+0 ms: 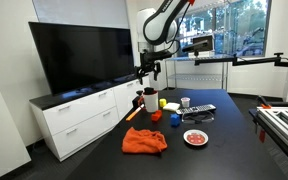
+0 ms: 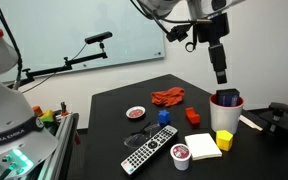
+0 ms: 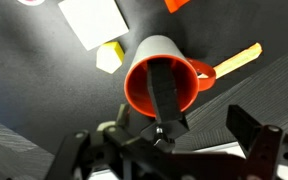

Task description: Take the black box out of the cup and put the black strap into the cup

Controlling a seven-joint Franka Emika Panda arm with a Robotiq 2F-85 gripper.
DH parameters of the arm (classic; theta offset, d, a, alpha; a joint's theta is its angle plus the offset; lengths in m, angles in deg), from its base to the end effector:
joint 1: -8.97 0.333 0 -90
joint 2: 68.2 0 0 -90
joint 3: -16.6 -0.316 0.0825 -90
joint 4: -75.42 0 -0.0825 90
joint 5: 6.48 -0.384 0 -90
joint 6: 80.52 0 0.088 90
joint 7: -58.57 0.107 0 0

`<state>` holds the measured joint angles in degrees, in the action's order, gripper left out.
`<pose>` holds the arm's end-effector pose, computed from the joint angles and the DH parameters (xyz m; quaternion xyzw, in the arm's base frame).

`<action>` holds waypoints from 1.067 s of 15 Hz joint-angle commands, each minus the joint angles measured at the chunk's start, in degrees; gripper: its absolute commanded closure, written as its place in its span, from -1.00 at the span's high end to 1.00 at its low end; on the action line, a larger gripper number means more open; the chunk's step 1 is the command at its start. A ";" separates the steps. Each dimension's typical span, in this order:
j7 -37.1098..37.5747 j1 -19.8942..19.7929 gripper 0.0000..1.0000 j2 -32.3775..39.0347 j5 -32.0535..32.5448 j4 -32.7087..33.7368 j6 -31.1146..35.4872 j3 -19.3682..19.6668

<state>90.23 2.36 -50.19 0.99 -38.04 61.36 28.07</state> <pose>0.5955 -0.1879 0.3298 0.9225 -0.3672 0.1005 0.0635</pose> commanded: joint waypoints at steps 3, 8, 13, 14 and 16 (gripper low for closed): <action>-2.67 -0.71 1.00 4.60 -3.26 5.54 -1.23 0.95; -2.59 -0.40 1.00 6.71 -4.82 5.85 -0.86 0.89; -2.46 -0.22 0.48 7.12 -4.93 5.83 -0.58 1.18; -2.46 -0.20 0.36 7.11 -4.87 5.90 -0.57 1.22; -2.61 -0.26 0.02 7.14 -4.94 6.10 -0.61 1.18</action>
<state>90.03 2.08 -42.98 -1.74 -33.41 61.39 29.01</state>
